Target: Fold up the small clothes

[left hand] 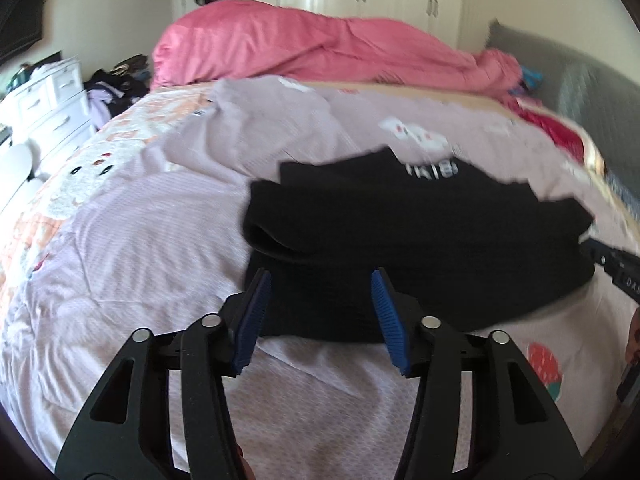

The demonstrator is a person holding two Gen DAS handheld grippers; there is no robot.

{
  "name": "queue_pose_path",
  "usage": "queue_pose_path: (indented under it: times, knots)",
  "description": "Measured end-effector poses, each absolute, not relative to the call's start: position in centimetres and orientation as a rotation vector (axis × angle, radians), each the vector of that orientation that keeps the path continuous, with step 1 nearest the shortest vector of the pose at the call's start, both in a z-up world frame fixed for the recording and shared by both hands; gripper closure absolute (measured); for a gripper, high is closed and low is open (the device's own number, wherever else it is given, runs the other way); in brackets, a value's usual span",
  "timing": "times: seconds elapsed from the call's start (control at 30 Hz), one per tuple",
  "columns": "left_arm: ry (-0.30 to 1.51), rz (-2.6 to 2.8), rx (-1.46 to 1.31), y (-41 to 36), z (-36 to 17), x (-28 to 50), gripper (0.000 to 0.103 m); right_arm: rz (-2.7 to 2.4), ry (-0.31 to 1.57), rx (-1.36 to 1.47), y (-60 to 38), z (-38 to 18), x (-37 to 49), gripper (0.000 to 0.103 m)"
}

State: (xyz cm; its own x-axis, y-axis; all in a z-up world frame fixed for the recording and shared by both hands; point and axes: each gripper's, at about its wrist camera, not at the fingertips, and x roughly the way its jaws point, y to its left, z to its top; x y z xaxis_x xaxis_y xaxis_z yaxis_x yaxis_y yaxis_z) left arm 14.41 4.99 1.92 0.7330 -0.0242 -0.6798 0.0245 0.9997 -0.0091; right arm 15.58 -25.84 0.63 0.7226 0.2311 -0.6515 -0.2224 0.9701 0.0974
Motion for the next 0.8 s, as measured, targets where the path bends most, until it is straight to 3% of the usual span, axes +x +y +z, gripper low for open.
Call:
queue_pose_path:
  times: [0.4,0.8]
  knots:
    - [0.785,0.025,0.178,1.8,-0.9,16.9,0.065,0.246,0.807,-0.027,-24.7,-2.6,17.3,0.084]
    - [0.783,0.021,0.154,1.6,-0.3,21.1,0.065,0.259,0.805,-0.066,-24.1,-2.4,21.1,0.084]
